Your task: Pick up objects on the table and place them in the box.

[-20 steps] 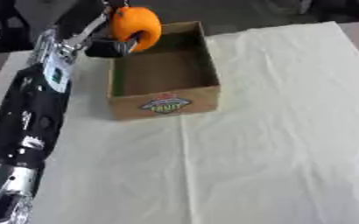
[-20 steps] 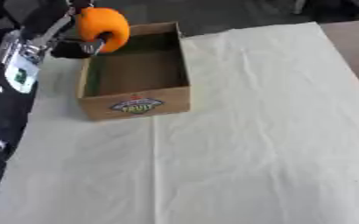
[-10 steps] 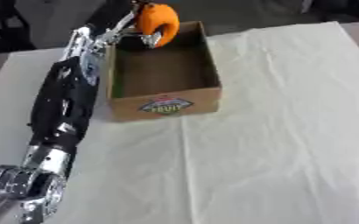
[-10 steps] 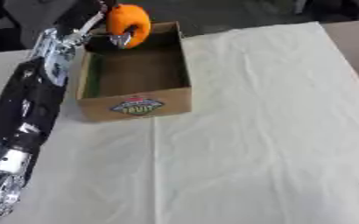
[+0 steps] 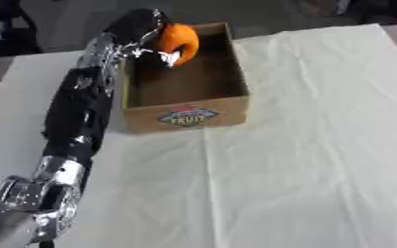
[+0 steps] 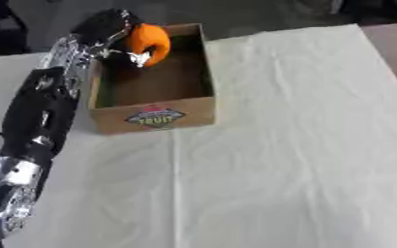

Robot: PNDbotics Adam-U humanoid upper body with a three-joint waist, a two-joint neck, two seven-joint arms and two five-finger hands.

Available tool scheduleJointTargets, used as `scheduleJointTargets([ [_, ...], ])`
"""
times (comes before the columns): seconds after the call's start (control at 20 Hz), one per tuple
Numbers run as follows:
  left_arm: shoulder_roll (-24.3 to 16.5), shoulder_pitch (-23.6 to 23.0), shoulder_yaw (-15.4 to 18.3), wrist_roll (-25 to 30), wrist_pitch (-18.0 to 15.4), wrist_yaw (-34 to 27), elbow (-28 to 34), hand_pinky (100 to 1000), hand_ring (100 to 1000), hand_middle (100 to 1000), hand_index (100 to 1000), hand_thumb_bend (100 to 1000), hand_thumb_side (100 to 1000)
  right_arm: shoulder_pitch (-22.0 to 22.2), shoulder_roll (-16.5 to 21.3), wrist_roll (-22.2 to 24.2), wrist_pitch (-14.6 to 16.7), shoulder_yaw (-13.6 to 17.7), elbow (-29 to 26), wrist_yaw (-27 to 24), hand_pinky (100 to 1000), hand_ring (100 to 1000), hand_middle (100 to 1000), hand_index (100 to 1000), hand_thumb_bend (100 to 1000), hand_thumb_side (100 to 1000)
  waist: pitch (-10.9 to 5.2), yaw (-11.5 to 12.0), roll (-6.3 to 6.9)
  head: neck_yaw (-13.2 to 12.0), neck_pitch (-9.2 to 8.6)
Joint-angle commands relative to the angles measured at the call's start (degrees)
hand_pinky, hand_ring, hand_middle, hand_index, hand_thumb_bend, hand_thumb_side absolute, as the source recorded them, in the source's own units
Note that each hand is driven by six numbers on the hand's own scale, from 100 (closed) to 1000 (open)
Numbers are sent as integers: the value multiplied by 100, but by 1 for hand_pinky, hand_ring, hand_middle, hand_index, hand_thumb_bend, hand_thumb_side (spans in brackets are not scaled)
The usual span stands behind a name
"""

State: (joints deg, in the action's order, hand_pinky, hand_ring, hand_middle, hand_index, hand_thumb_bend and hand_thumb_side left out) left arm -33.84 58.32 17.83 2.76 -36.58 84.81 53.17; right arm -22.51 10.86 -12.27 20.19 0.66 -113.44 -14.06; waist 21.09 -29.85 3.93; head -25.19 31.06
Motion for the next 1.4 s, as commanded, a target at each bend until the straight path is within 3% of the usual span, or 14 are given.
scheduleJointTargets([
  [0.05, -218, 82, 0, 111, -80, 315, 9, 511, 561, 432, 775, 100, 791, -57, 49, -13, -19, 44, -115, -16, 862, 986, 558, 747, 100, 848, -127, 6, -33, 42, -38],
  [0.3, -189, 16, 0, 491, -207, 451, -222, 565, 589, 450, 835, 338, 892, -58, 49, -40, -38, 51, -115, -20, 862, 986, 557, 747, 100, 849, -139, 23, -30, 25, -25],
  [0.35, -188, 11, -3, 556, -234, 460, -235, 566, 590, 452, 837, 348, 895, -56, 48, -43, -41, 53, -115, -18, 862, 986, 557, 747, 100, 849, -140, 24, -31, 25, -19],
  [0.4, -187, 5, -9, 616, -261, 470, -242, 574, 607, 472, 868, 446, 902, -53, 47, -48, -43, 56, -115, -16, 862, 987, 557, 746, 100, 848, -139, 26, -34, 24, -18],
  [0.45, -185, 1, -13, 674, -289, 480, -247, 590, 646, 530, 899, 525, 884, -51, 44, -53, -44, 59, -115, -14, 862, 987, 557, 746, 100, 848, -138, 30, -37, 26, -20],
  [0.55, -181, -13, -35, 773, -389, 521, -230, 625, 740, 653, 932, 555, 850, -49, 40, -60, -47, 60, -115, -10, 863, 987, 557, 746, 100, 848, -135, 44, -43, 41, -52],
  [0.6, -173, -23, -50, 812, -475, 536, -215, 734, 825, 768, 973, 593, 823, -47, 36, -61, -50, 57, -115, -7, 863, 989, 556, 745, 100, 848, -133, 54, -45, 50, -59],
  [0.75, -158, -41, -55, 892, -689, 579, -154, 767, 868, 812, 1000, 642, 807, -42, 26, -65, -59, 55, -115, 1, 863, 988, 556, 745, 100, 848, -130, 80, -53, 57, -53],
  [0.95, -153, -82, -29, 802, -769, 560, -79, 785, 917, 860, 1000, 929, 811, -44, 27, -80, -70, 55, -115, -2, 863, 987, 556, 745, 100, 849, -144, 134, -68, 77, -46],
  [1.0, -145, -84, -14, 747, -759, 520, -51, 790, 919, 856, 1000, 1000, 885, -44, 28, -78, -68, 52, -115, -10, 863, 988, 556, 745, 100, 849, -149, 143, -73, 89, -40],
  [1.3, -99, -60, 160, 386, -420, -150, 542, 734, 877, 796, 989, 1000, 1000, -20, 28, -91, -86, 63, -115, -3, 863, 988, 556, 744, 100, 849, -175, 185, -93, 144, -1],
  [1.4, -64, -41, 207, 218, -201, -534, 824, 700, 855, 768, 964, 1000, 1000, -13, 30, -97, -88, 65, -115, -3, 864, 987, 557, 744, 100, 849, -185, 199, -101, 152, 9],
])
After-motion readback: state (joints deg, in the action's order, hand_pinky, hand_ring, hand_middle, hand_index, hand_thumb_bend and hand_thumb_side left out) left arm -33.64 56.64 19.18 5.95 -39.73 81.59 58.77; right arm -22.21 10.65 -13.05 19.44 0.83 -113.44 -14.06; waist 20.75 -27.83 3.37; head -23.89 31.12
